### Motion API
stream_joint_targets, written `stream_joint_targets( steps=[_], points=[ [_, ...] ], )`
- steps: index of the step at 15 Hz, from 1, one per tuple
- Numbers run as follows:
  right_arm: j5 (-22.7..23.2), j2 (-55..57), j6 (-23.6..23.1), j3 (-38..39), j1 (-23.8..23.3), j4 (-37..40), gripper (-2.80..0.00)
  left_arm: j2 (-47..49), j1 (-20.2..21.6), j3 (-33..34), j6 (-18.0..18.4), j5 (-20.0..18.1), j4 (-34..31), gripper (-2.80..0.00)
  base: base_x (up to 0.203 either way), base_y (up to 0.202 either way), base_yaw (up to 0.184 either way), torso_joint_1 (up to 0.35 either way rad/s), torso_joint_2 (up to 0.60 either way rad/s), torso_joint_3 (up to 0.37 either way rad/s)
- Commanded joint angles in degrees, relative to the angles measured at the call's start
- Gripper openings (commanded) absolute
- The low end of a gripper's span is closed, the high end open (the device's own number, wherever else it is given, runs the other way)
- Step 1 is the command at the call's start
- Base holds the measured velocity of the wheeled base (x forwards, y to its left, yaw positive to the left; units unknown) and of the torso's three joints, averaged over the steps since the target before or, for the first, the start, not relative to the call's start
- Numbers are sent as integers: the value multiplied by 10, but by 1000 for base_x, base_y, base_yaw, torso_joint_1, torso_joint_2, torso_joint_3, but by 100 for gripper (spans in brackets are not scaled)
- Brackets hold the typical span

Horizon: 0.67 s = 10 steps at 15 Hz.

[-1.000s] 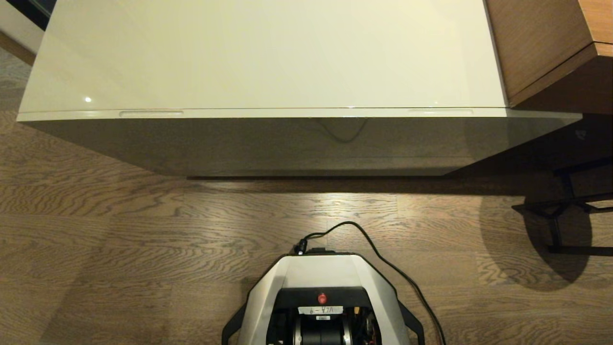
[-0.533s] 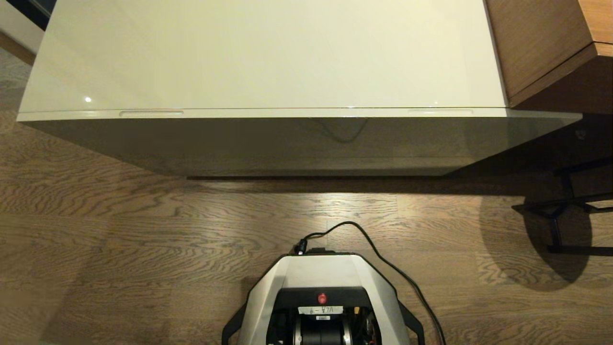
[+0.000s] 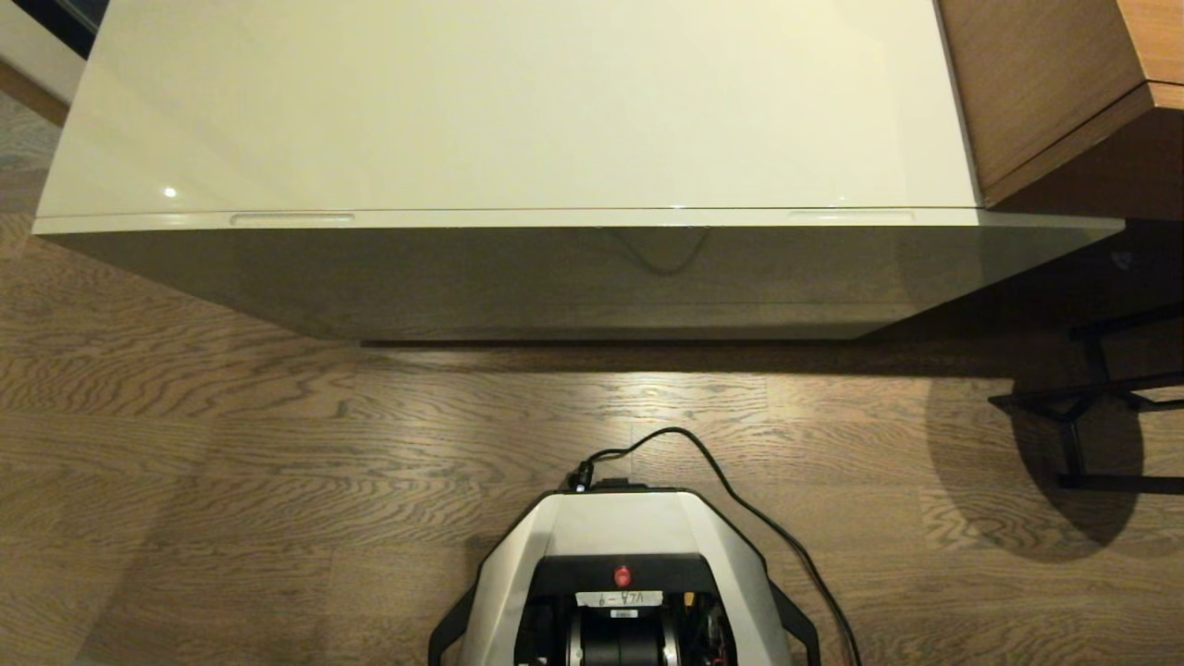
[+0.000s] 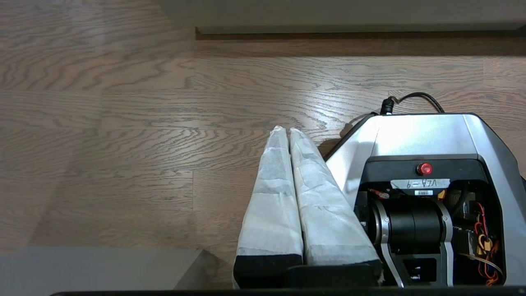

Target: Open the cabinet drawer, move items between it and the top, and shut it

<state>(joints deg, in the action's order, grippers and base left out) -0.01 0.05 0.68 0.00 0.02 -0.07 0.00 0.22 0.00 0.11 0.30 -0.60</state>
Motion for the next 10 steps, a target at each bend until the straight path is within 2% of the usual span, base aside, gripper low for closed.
stream_joint_targets(
  steps=[1,10],
  points=[
    [0,0,0,1,0,0,-280,1,0,0,0,0,0,-280,0,0,0,0,0,0],
    [0,0,0,1,1,0,-280,1,0,0,0,0,0,-280,0,0,0,0,0,0]
  ],
)
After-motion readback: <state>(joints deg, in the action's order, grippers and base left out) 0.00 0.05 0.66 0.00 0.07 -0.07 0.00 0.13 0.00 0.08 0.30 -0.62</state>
